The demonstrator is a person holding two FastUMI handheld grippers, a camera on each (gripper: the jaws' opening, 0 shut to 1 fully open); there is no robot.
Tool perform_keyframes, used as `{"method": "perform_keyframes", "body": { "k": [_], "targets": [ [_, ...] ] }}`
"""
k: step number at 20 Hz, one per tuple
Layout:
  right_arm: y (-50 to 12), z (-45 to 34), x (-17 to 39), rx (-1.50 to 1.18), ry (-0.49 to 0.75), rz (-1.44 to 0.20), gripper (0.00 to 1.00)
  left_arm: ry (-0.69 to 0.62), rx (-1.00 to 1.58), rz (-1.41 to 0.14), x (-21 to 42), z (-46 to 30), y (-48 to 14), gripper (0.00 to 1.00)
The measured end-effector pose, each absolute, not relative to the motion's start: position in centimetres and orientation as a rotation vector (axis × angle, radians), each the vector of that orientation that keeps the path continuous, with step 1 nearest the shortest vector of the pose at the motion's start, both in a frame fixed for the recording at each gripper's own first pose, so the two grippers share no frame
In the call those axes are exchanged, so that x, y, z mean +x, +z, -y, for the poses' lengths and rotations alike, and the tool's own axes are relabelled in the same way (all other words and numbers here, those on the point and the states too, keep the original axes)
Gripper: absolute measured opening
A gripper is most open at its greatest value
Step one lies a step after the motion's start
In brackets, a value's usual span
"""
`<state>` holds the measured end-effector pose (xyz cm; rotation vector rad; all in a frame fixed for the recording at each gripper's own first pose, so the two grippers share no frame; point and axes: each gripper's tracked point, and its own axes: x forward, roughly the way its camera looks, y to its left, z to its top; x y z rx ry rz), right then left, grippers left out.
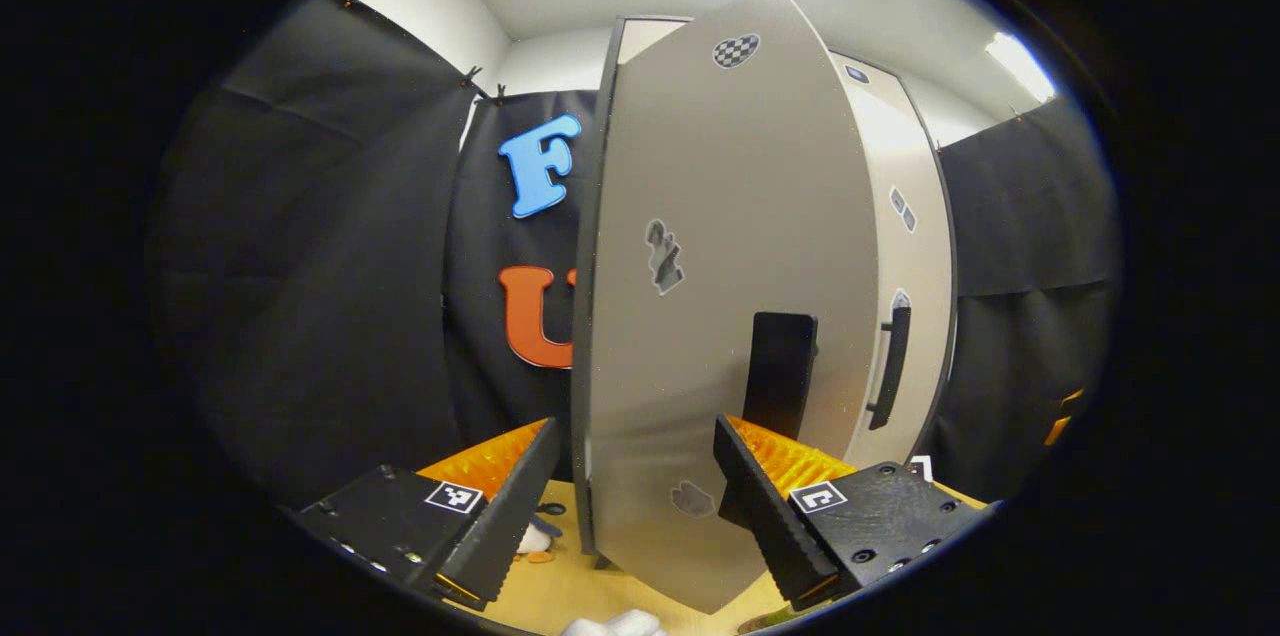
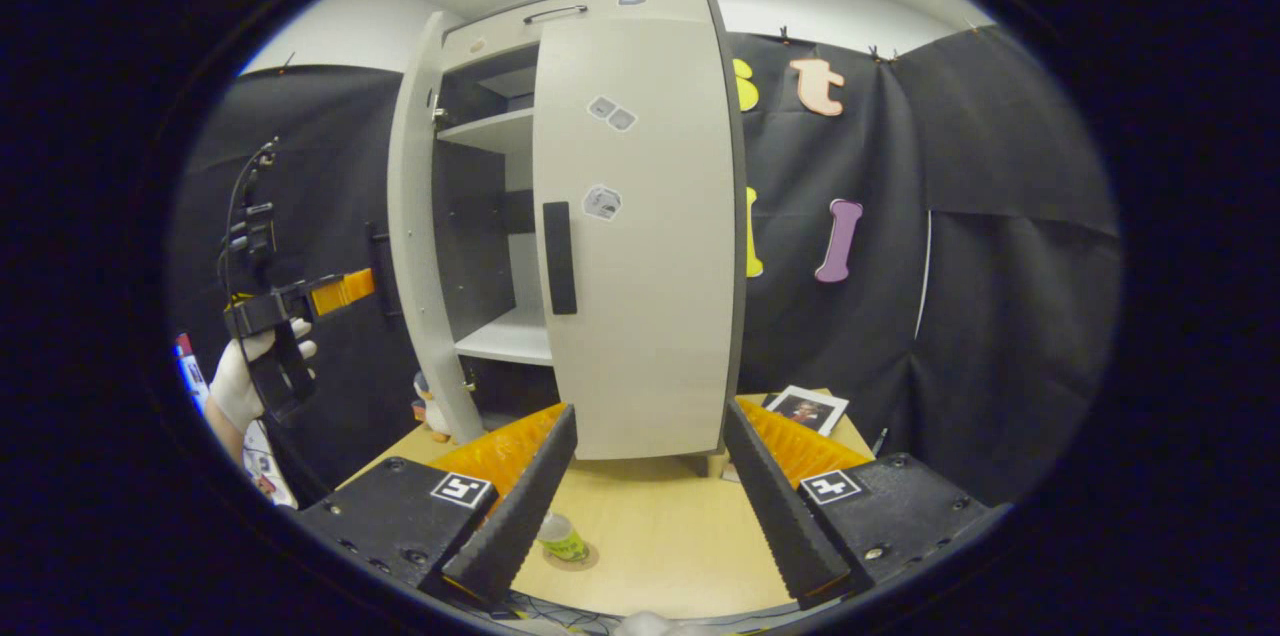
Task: Grasp the bottle in the cabinet with the left hand and place it on the coaster, then close the right door with the right hand and the left door with the left hand.
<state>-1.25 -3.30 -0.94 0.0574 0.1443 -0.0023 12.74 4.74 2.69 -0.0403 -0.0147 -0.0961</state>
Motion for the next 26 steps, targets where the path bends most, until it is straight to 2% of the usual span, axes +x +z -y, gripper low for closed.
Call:
{"method": "perform_keyframes", "body": {
  "k": [1,2,3,5,7,8,9,10,11,13,19,25,26],
  "targets": [
    [-0.9,3.2,-1.3,0.061,-0.002,-0.140,0.98,-0.100,-0.035,0.002,12.9,-4.2,2.3,0.99],
    [-0.7,3.2,-1.4,0.061,-0.003,-0.136,0.98,-0.099,-0.028,-0.004,12.9,-4.0,2.3,0.96],
    [-0.6,3.2,-1.5,0.060,-0.006,-0.132,0.94,-0.103,-0.022,-0.006,12.8,-3.8,2.3,0.96],
    [-0.3,3.2,-1.4,0.062,-0.011,-0.120,0.98,-0.114,-0.014,-0.003,12.4,-3.5,2.5,0.96],
    [-0.2,3.1,-1.3,0.062,-0.008,-0.116,0.98,-0.117,-0.008,0.003,12.0,-3.5,2.6,0.95],
    [-0.1,3.1,-1.2,0.062,-0.007,-0.113,0.94,-0.115,-0.007,0.001,11.9,-3.6,2.5,0.95],
    [-0.1,3.0,-1.2,0.061,-0.004,-0.112,0.98,-0.113,-0.008,0.001,11.9,-3.7,2.4,0.95],
    [-0.1,2.8,-1.1,0.060,-0.002,-0.113,0.94,-0.112,-0.009,-0.001,11.8,-3.8,2.3,0.95],
    [-0.1,2.6,-1.0,0.060,0.001,-0.113,0.98,-0.111,-0.010,-0.002,11.7,-3.9,2.3,0.95],
    [-0.1,2.3,-0.9,0.059,0.004,-0.114,0.94,-0.113,-0.012,-0.006,11.6,-3.8,2.2,0.99],
    [0.4,1.8,-0.9,0.057,0.005,-0.103,0.94,-0.132,-0.013,-0.017,11.1,-3.4,2.2,0.96],
    [1.1,0.8,-0.7,0.059,0.011,-0.085,0.94,-0.177,-0.037,0.001,7.7,-1.4,3.8,0.95],
    [1.1,0.7,-0.6,0.057,0.008,-0.082,0.98,-0.176,-0.029,0.007,7.0,-1.4,4.0,0.96]
  ]
}}
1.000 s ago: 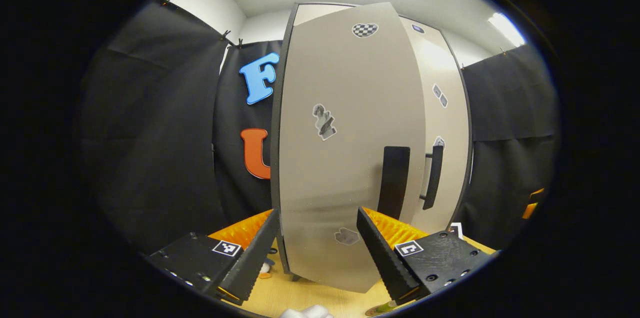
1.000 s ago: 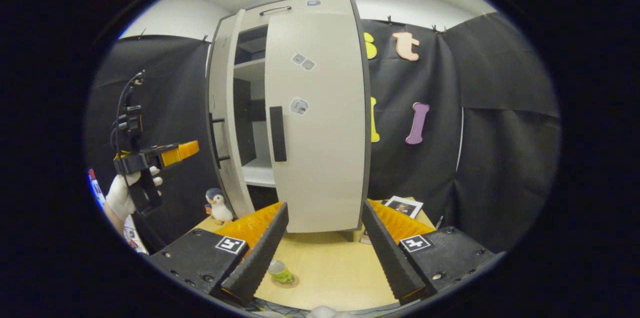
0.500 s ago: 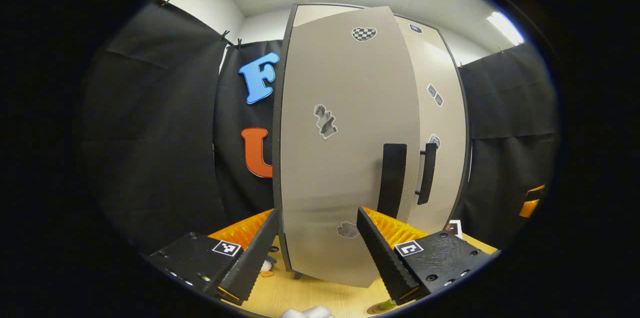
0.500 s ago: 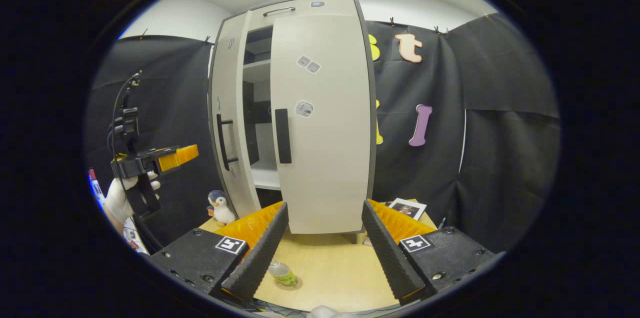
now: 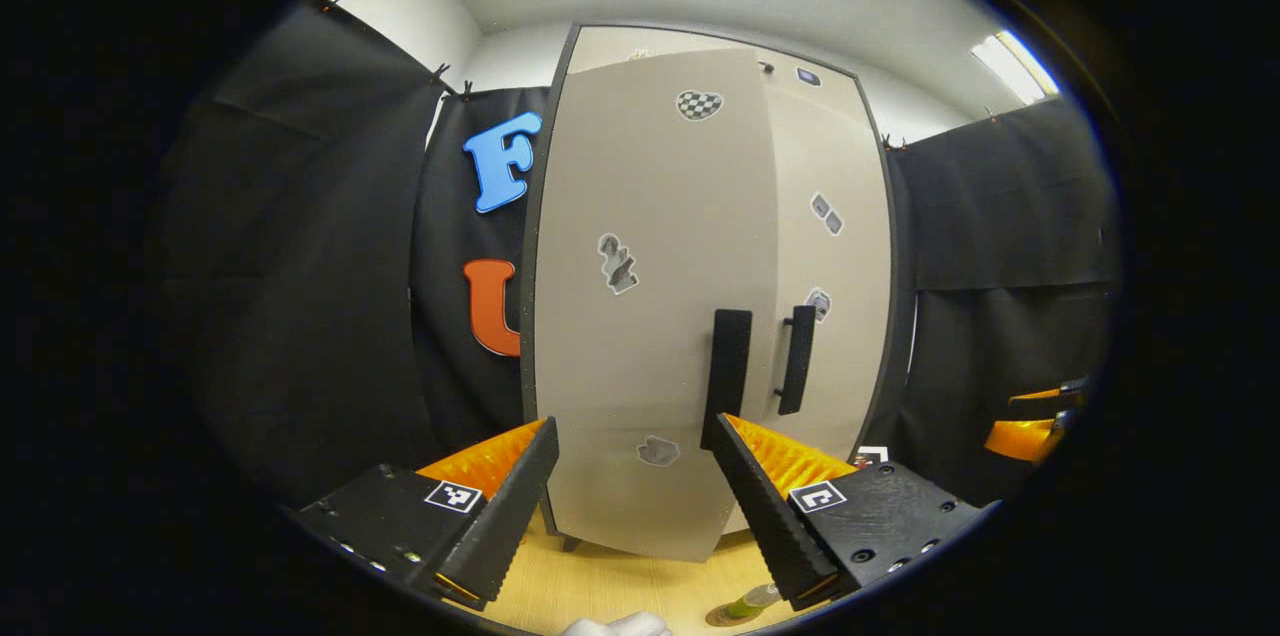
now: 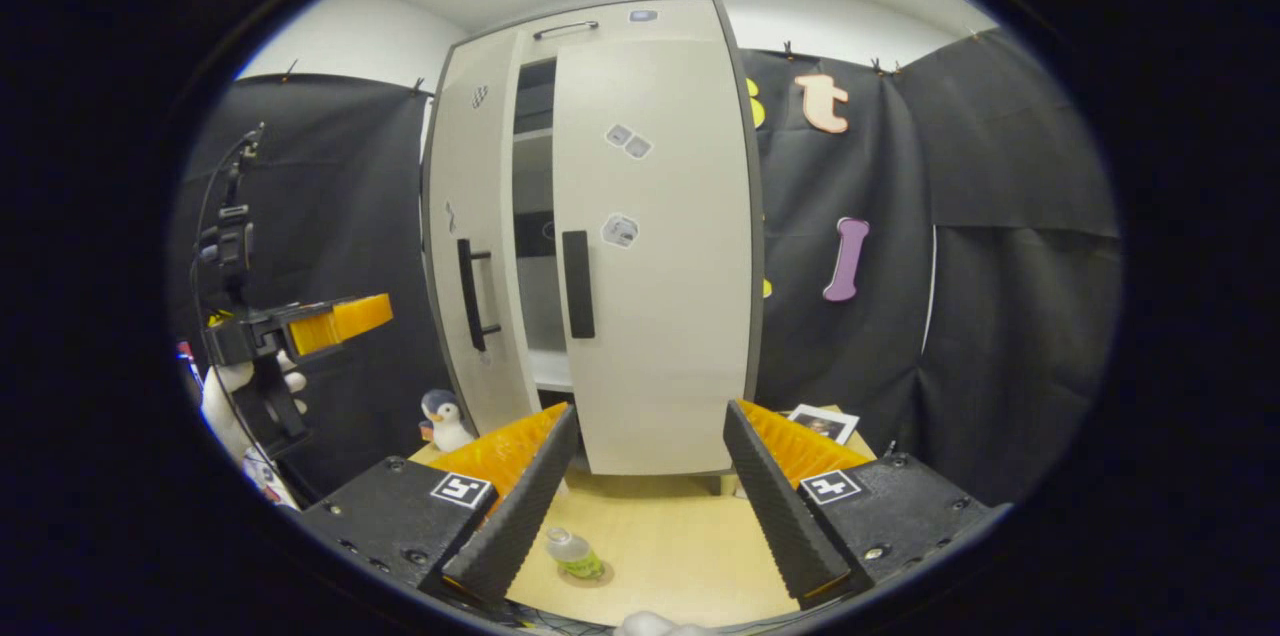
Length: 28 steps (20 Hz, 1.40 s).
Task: Grasp the bottle in the cabinet with the left hand and place it on the coaster, then close the right door with the right hand and the left door with the left hand.
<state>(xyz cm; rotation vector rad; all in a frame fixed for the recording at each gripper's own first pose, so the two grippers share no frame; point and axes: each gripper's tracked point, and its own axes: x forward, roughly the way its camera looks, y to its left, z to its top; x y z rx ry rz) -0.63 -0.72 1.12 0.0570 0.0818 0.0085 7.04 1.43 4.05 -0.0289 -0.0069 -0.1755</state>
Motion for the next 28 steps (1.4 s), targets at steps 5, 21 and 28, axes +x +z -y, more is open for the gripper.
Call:
{"method": "perform_keyframes", "body": {
  "k": [5,21,28],
  "targets": [
    [1.6,0.4,-0.5,0.065,-0.025,-0.045,0.94,-0.148,-0.001,0.009,3.3,-1.8,3.7,0.95],
    [1.5,-2.4,0.3,0.016,0.025,-0.025,0.98,0.015,0.005,-0.039,-1.3,-5.9,0.4,0.96],
    [2.1,-2.9,0.4,0.001,0.036,-0.011,0.98,0.030,-0.002,-0.025,-1.3,-6.4,0.9,0.96]
  ]
}}
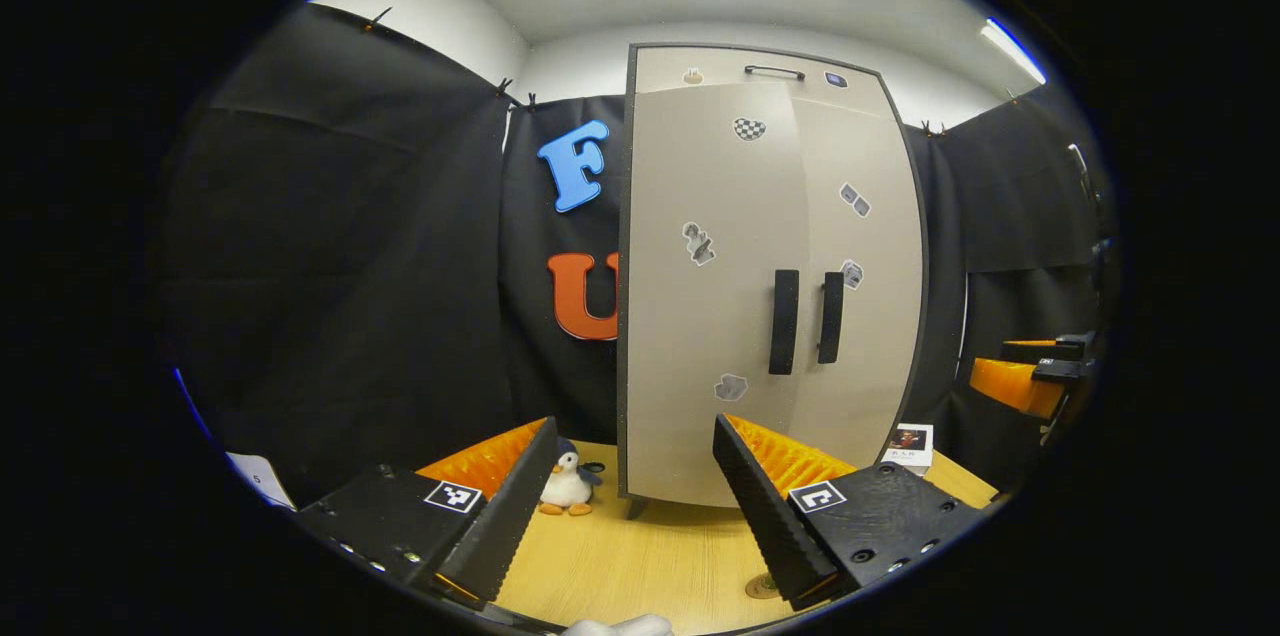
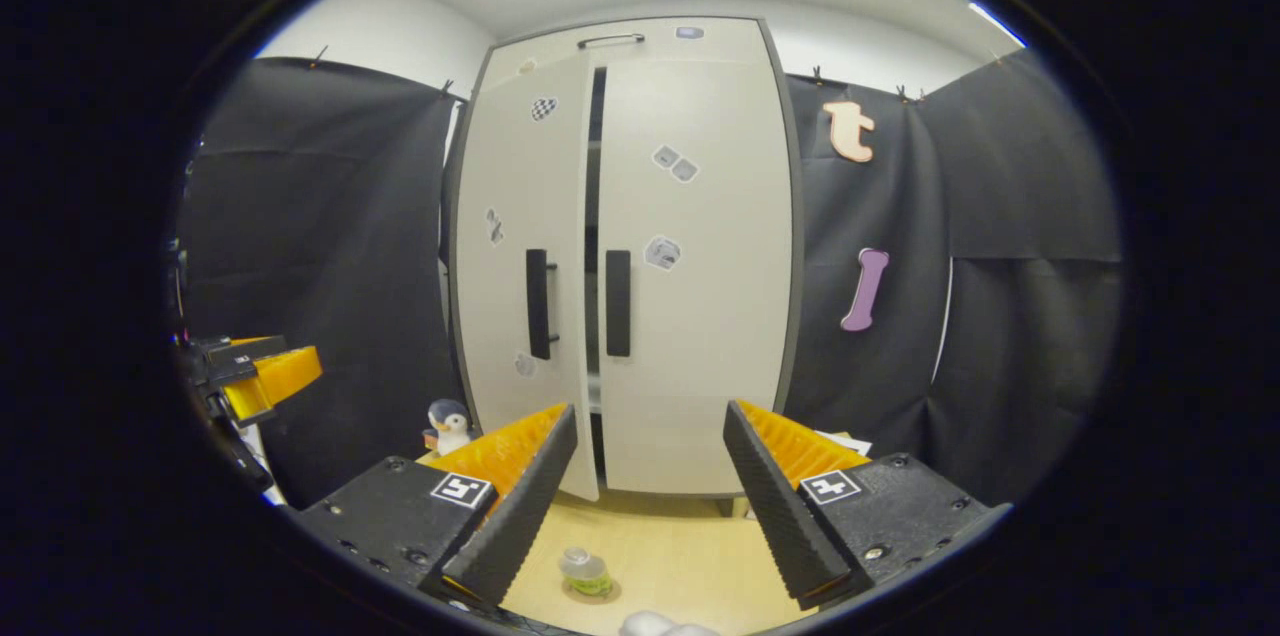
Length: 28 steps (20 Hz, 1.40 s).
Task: Grasp the bottle in the cabinet with the left hand and place it on the coaster, then close the right door with the right hand and the left door with the left hand.
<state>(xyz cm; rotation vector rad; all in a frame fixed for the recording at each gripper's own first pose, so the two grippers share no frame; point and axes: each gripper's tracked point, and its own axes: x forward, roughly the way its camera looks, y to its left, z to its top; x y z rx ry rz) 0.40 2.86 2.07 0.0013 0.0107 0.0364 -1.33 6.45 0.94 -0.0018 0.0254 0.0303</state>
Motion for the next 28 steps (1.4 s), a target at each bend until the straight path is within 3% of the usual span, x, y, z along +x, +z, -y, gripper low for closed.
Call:
{"method": "perform_keyframes", "body": {
  "k": [3,4,22,23,28],
  "targets": [
    [1.66,-2.84,0.58,0.014,0.037,-0.019,0.97,0.028,0.006,-0.035,-1.38,-6.34,0.64,1.00],
    [1.68,-2.70,0.55,0.015,0.033,-0.018,0.97,0.026,0.006,-0.037,-1.35,-6.34,0.65,0.96],
    [1.57,-2.20,0.62,0.024,0.016,-0.011,0.97,0.014,-0.002,-0.039,-1.01,-5.92,0.85,0.95],
    [1.59,-2.19,0.65,0.025,0.016,-0.009,0.97,0.013,-0.002,-0.041,-1.04,-5.92,0.82,1.00],
    [1.99,-2.23,0.55,0.023,0.017,0.002,0.97,0.019,-0.004,-0.039,-1.15,-6.06,0.91,0.92]
  ]
}}
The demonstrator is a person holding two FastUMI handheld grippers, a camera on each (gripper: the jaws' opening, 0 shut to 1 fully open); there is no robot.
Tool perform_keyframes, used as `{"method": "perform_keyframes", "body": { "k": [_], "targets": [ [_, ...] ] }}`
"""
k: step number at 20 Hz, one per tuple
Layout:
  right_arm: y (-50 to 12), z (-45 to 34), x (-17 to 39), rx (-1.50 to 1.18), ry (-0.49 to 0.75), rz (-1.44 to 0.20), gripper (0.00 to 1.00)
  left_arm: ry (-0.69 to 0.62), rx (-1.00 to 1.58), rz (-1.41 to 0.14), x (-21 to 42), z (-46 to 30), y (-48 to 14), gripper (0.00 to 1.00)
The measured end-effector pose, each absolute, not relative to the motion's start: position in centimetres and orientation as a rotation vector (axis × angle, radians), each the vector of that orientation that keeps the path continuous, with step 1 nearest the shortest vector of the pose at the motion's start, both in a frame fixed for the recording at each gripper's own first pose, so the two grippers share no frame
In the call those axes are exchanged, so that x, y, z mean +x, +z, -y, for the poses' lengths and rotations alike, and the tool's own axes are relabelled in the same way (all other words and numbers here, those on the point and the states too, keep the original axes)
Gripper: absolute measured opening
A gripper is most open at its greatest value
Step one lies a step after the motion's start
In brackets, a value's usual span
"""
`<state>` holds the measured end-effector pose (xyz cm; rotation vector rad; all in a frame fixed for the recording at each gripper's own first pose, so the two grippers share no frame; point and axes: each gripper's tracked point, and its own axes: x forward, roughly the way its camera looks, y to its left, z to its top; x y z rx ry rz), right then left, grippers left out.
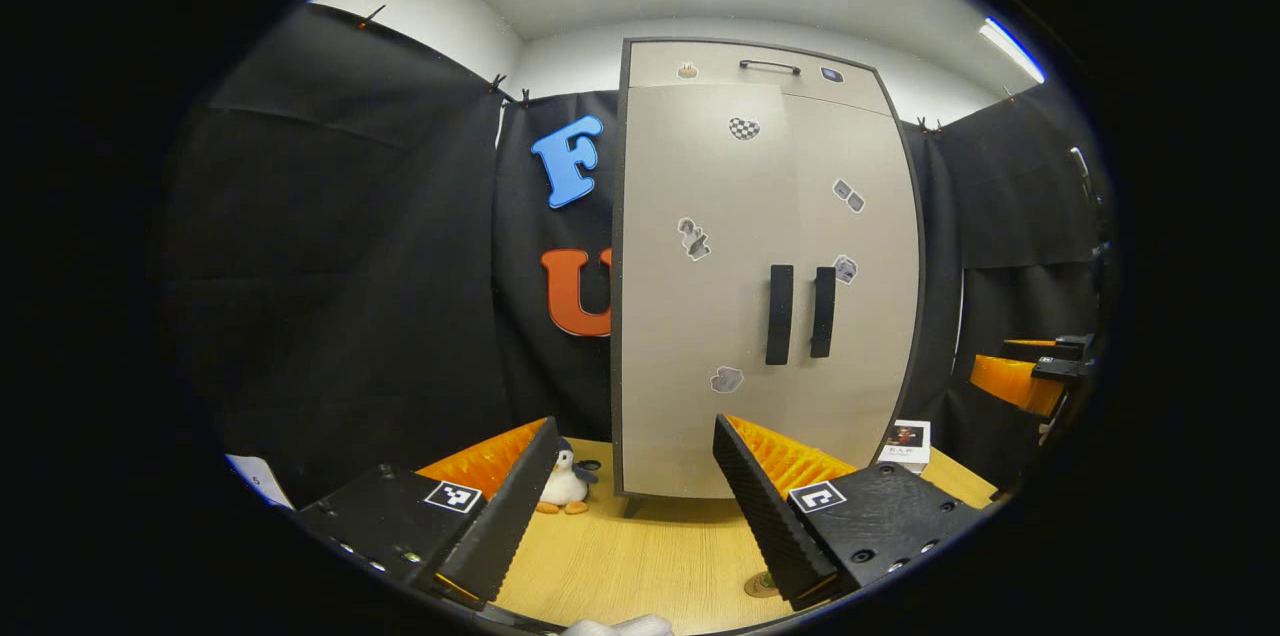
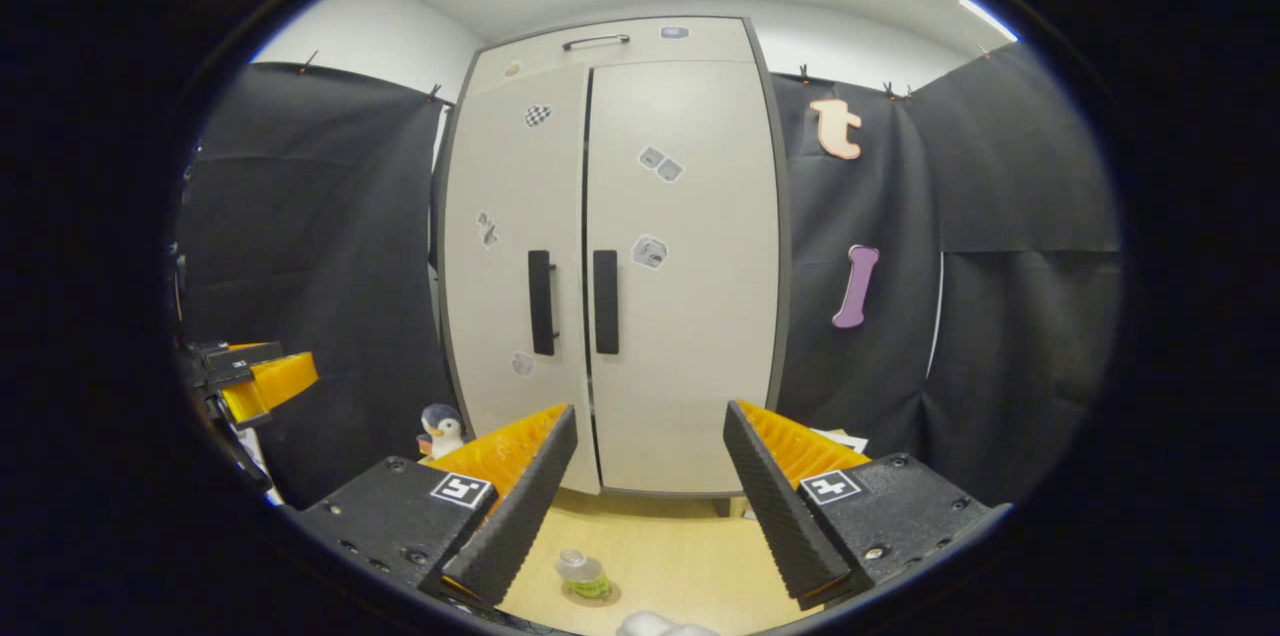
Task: Grasp the bottle in the cabinet with the left hand and place it on the coaster, then close the right door with the right hand and the left door with the left hand.
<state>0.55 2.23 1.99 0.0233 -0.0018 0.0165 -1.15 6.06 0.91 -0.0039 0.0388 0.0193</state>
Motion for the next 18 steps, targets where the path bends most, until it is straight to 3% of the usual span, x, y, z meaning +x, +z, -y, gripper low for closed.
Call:
{"method": "perform_keyframes", "body": {
  "k": [3,4,18],
  "targets": [
    [2.31,-2.01,0.32,0.021,0.011,0.010,0.98,0.022,0.003,-0.037,-1.13,-6.10,0.95,1.00],
    [2.44,-1.97,0.30,0.020,0.011,0.013,0.98,0.020,0.003,-0.039,-1.07,-6.04,0.93,0.96],
    [2.20,-2.03,0.48,0.009,0.012,0.002,0.97,0.013,0.010,-0.052,-0.96,-5.59,0.61,0.96]
  ]
}}
